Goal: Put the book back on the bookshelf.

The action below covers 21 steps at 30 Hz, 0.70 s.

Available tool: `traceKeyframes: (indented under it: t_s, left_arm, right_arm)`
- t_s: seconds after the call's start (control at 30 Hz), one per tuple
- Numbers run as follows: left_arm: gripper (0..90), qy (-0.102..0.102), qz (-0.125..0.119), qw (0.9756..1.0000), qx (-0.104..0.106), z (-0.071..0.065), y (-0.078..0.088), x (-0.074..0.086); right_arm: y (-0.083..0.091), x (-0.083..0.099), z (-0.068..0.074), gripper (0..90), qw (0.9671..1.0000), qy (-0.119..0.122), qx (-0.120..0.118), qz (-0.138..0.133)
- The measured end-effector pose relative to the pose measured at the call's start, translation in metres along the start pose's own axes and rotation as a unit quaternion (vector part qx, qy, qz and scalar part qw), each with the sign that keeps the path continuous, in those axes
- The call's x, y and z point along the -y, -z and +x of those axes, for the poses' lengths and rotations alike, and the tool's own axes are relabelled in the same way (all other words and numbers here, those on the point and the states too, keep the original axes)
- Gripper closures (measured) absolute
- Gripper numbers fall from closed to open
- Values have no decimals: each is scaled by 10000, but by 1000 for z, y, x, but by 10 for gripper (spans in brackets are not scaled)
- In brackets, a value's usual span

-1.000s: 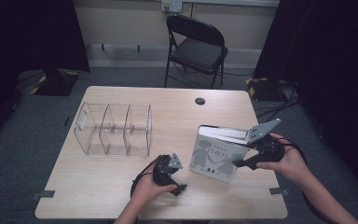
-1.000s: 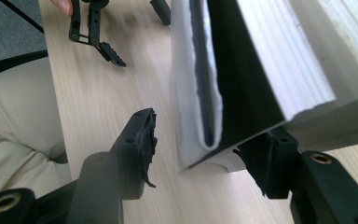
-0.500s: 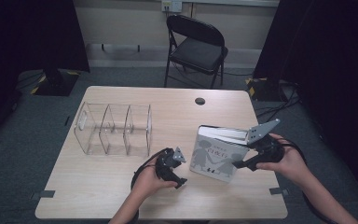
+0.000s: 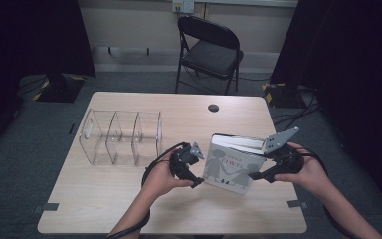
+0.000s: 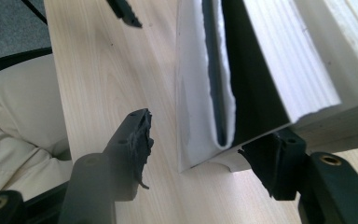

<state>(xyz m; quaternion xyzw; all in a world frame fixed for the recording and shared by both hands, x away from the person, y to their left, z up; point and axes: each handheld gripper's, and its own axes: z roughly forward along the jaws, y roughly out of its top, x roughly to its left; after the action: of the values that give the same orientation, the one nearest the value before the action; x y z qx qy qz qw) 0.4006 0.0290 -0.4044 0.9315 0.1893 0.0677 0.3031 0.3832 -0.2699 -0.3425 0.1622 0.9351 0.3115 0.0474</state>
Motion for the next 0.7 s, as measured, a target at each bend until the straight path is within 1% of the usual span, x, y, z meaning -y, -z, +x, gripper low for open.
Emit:
traceKeyframes:
  t_s: [0.07,0.17,0.3,0.33,0.43,0.5,0.57,0.6,0.67,0.7]
  left_arm:
    - [192,-78,-16,10000,-36,1,6,-8]
    - [192,-125,-76,9999,-59,0,13,-18]
    - [187,-287,-60,9996,-59,1,19,-31]
    - [187,-297,-90,9995,-55,1,20,-34]
    - [187,-360,-149,9992,-55,1,22,-43]
    - [187,-482,-161,9987,-66,1,22,-49]
    - [187,-473,-228,9986,-53,-1,21,-55]
    - [187,-519,-241,9983,-50,-2,21,-58]
    - [188,-629,-214,9978,-15,-2,20,-63]
    - [189,-618,-221,9978,8,-3,20,-66]
  right_arm:
    - [0,0,0,414,10000,6,8,14]
    - [0,0,0,413,10000,11,2,9]
    - [0,0,0,410,10000,35,6,15]
    - [0,1,0,410,10000,39,-49,-4]
    - [0,1,0,407,10000,52,-14,19]
    - [0,1,0,406,10000,51,-37,8]
    - [0,2,0,401,10000,56,-58,-9]
    - [-1,2,0,401,10000,39,-70,-14]
    - [-2,4,0,398,10000,43,-80,-21]
    - [-2,4,0,397,10000,47,-76,-10]
